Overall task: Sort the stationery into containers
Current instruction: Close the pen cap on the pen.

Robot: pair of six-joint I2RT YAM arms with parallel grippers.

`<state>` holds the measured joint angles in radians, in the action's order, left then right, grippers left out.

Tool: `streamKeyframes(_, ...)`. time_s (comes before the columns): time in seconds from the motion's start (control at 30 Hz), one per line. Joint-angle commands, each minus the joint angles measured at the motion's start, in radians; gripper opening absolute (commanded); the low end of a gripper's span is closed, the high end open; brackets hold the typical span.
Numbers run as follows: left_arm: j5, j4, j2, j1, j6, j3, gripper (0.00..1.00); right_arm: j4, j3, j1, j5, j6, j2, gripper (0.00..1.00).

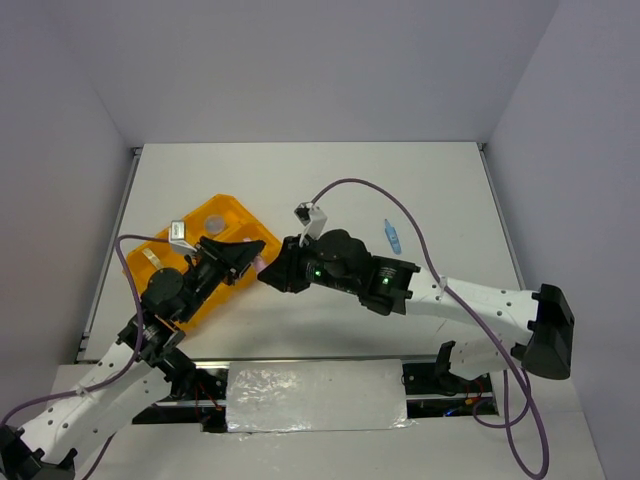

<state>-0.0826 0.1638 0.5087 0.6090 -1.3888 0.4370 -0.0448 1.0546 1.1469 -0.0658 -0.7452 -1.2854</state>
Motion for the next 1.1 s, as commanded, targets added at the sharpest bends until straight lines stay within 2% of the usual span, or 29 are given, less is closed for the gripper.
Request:
streamKeyframes(0.0, 0.121, 0.113, -0.016, 0.014, 0.039, -0.052, 0.0, 0.2, 0.074, -0.048, 0.003, 0.033, -0.032, 0.0)
streamKeyframes(0.2, 0.214, 0.243, 0.019, 0.029, 0.06, -0.11, 0.0, 0.26, 0.238, -0.095, 0.113, 0.127, -0.153, 0.0)
streamKeyframes(0.37, 0.227, 0.262, 0.002, 0.057, 0.102, -0.159, 0.0, 0.229, 0.364, -0.114, 0.083, 0.158, -0.215, 0.0)
streamKeyframes(0.53, 0.219, 0.208, -0.047, 0.063, 0.146, -0.169, 0.0, 0.288, 0.375, -0.145, 0.041, 0.147, -0.246, 0.0)
streamKeyframes(0.6, 0.224, 0.19, -0.056, 0.063, 0.165, -0.164, 0.0, 0.353, 0.348, -0.154, 0.095, 0.147, -0.246, 0.0)
streamKeyframes(0.8, 0.293, 0.217, -0.013, 0.066, 0.183, -0.179, 0.0, 0.303, 0.397, -0.168, 0.105, 0.171, -0.27, 0.0)
streamKeyframes(0.87, 0.253, 0.139, -0.033, 0.066, 0.214, -0.132, 0.0, 0.301, 0.371, -0.17, 0.139, 0.202, -0.262, 0.09)
streamKeyframes(0.9, 0.215, 0.0, -0.047, 0.064, 0.262, -0.101, 0.0, 0.304, 0.348, -0.17, 0.176, 0.213, -0.256, 0.15)
streamKeyframes(1.0, 0.082, -0.208, -0.085, 0.064, 0.367, 0.052, 0.0, 0.33, 0.225, -0.17, 0.205, 0.208, -0.223, 0.37)
streamKeyframes(1.03, 0.032, -0.312, -0.079, 0.063, 0.388, 0.093, 0.0, 0.35, 0.161, -0.171, 0.221, 0.207, -0.21, 0.48)
streamKeyframes(1.07, 0.006, -0.357, -0.067, 0.063, 0.422, 0.167, 0.0, 0.358, 0.133, -0.171, 0.227, 0.204, -0.187, 0.52)
